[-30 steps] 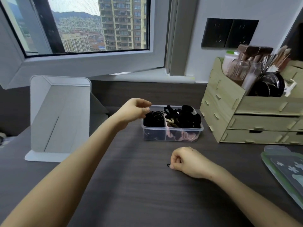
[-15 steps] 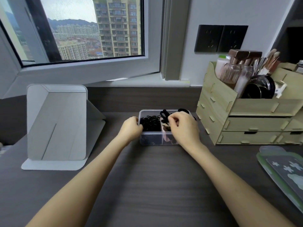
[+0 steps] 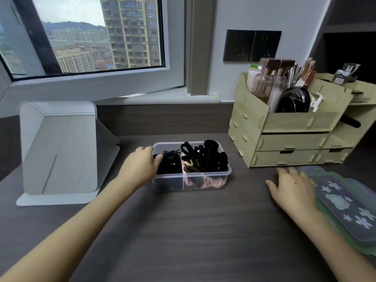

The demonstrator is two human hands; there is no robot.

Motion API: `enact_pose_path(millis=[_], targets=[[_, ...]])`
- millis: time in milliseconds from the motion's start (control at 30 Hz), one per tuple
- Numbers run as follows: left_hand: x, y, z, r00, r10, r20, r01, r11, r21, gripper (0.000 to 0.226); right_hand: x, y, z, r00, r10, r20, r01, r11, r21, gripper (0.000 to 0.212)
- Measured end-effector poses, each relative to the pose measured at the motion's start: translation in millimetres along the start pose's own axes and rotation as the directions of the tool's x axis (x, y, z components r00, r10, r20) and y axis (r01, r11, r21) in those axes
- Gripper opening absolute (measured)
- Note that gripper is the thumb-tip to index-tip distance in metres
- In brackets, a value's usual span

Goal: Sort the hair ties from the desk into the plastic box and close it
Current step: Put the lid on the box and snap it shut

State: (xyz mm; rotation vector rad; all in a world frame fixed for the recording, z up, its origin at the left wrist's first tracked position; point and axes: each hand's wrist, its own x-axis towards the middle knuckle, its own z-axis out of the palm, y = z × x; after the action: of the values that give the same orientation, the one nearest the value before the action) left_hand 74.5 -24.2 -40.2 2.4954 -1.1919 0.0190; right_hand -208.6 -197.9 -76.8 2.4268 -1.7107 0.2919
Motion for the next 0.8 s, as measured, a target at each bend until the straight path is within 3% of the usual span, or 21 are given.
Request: enact_pose_path(millis=[100,167,233,333,500,633,700,800], targets=[[-12,27,2,0.960,0.273,-0.054,-0.275,0.961,-0.032,0.060,-3,22,4,0.986,0.150,0.069,-0.135,0.973,-0.187,0.057],[-14,48,9,0.878,0.479,0.017,-0.479,0.877,0.038,0.073,-3,34,6,0.959,0.256,0.125,-0.224,0.948,-0.227,0.063],[-11,64,21,0.811,0.576,0.105,-0.585,0.805,0.099,0.067,-4,43,6,0.921,0.345,0.178,-0.312,0.931,-0.191,0.060],[-3,82,33,0.801,0.563,0.204,-0.592,0.795,0.130,0.053,-13,46,2,0.941,0.300,0.159,-0.270,0.945,-0.183,0.035],[3,86,31,0.812,0.499,0.304,-0.532,0.846,0.031,0.049,-32,30,-17,0.982,0.135,0.134,-0.107,0.974,-0.200,0.035],[2,83,29,0.807,0.456,0.375,-0.516,0.854,0.071,0.049,-56,5,-51,0.999,0.011,0.042,-0.002,0.980,-0.201,0.032],[-1,86,22,0.803,0.469,0.369,-0.497,0.867,-0.021,0.049,-66,-7,-75,0.999,-0.051,-0.012,0.049,0.988,-0.145,0.029],[-2,84,5,0.832,0.483,0.274,-0.403,0.864,-0.301,0.048,-71,-16,-111,0.990,-0.086,-0.109,0.082,0.996,-0.039,0.021]])
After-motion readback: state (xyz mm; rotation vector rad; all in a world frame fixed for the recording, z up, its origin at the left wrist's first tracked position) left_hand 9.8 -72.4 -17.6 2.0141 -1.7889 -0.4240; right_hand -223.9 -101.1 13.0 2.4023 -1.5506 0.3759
